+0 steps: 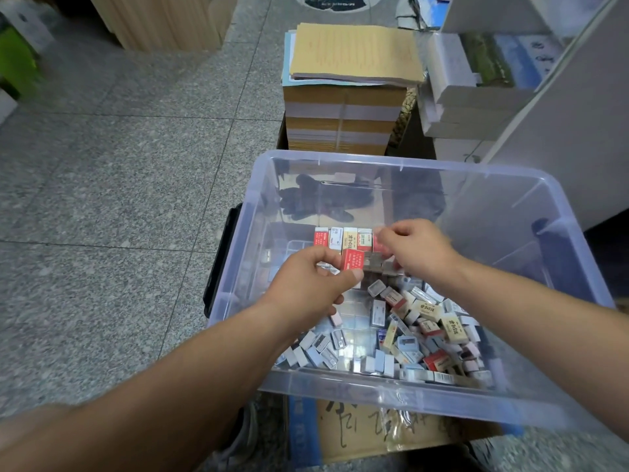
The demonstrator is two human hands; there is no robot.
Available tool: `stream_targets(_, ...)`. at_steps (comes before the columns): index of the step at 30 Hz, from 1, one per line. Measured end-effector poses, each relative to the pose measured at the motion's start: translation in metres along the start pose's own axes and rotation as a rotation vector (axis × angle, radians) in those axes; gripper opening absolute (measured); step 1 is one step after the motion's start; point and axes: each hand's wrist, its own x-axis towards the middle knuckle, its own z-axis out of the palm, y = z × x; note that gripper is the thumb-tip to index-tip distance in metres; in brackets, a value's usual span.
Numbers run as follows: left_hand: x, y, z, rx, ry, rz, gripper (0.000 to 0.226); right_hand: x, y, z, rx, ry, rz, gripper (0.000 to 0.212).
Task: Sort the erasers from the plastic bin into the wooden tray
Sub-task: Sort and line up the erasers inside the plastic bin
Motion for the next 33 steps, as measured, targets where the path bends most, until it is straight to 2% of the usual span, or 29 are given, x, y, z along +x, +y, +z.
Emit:
stream_targets(2, 0.001, 0.000, 0.000, 0.001, -0.010, -0.013, 0.018, -0.025, -0.014, -0.002, 0.310, -0.289, 0.071, 0.034)
stream_targets(3, 0.001, 0.000, -0.001, 0.008, -0.022, -0.020, 0.018, -0.035, -0.016, -0.002, 0.380, -0.396, 0.080, 0.032)
stream_targets(5, 0.000, 0.000, 0.000, 0.040, -0.044, -0.036, 0.024, -0.047, -0.014, -0.001, 0.454, -0.496, 0.071, 0.024)
stream_targets(8, -0.001, 0.000, 0.002, 0.069, -0.040, -0.043, 0.033, -0.051, -0.008, -0.002, 0.537, -0.533, 0.063, 0.013)
stream_targets(10, -0.001, -0.001, 0.003, 0.093, -0.006, -0.050, 0.037, -0.044, -0.004, -0.005, 0.498, -0.475, 0.073, 0.013)
stream_targets(13, 0.000, 0.000, 0.002, 0.138, 0.004, -0.071, 0.032, -0.014, 0.012, -0.010, 0.199, -0.145, 0.090, 0.014)
stream_targets(15, 0.000, 0.000, 0.001, 0.173, -0.013, -0.094, 0.026, 0.006, 0.022, -0.014, 0.074, -0.007, 0.131, 0.008)
stream_targets(18, 0.000, 0.001, 0.004, 0.236, -0.019, -0.103, 0.018, 0.023, 0.030, -0.016, 0.078, -0.019, 0.206, 0.014)
stream_targets(20, 0.000, 0.000, 0.004, 0.260, -0.018, -0.102, 0.016, 0.030, 0.033, -0.012, 0.124, -0.002, 0.221, 0.008)
stream_targets(23, 0.001, -0.001, 0.005, 0.290, -0.023, -0.089, 0.014, 0.038, 0.039, -0.006, 0.151, 0.061, 0.226, 0.019)
stream_targets(24, 0.002, -0.002, 0.005, 0.298, -0.027, -0.082, 0.013, 0.039, 0.041, -0.005, 0.116, 0.073, 0.216, 0.022)
stream_targets(27, 0.004, -0.004, 0.007, 0.320, -0.043, -0.060, 0.013, 0.034, 0.043, -0.011, -0.189, 0.087, 0.149, 0.035)
stream_targets(30, 0.004, -0.008, 0.008, 0.351, -0.069, -0.025, 0.011, 0.024, 0.032, -0.024, -0.321, 0.045, 0.099, 0.043)
stream_targets(33, 0.006, -0.010, 0.007, 0.411, -0.112, 0.027, 0.009, -0.002, 0.009, -0.042, -0.513, -0.014, 0.000, 0.038)
